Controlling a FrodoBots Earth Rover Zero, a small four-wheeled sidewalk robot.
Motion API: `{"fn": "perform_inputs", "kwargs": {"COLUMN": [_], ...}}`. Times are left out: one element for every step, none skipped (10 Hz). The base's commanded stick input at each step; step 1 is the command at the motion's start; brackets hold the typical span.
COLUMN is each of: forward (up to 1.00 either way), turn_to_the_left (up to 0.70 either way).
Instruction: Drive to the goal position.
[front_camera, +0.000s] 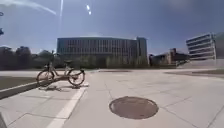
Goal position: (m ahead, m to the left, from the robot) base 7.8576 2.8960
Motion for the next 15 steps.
{"fn": "perform_inputs", "kwargs": {"forward": [0.7,0.7,0.7,0.7,0.7,0.7,0.7,0.7,0.7,0.7,0.7,0.7,0.7,0.7,0.7], "turn_to_the_left": [-0.01,-0.01,-0.01,-0.01,-0.01,-0.01,-0.01,-0.01,-0.01,-0.01,-0.01,-0.01,-0.01,-0.01,-0.01]}}
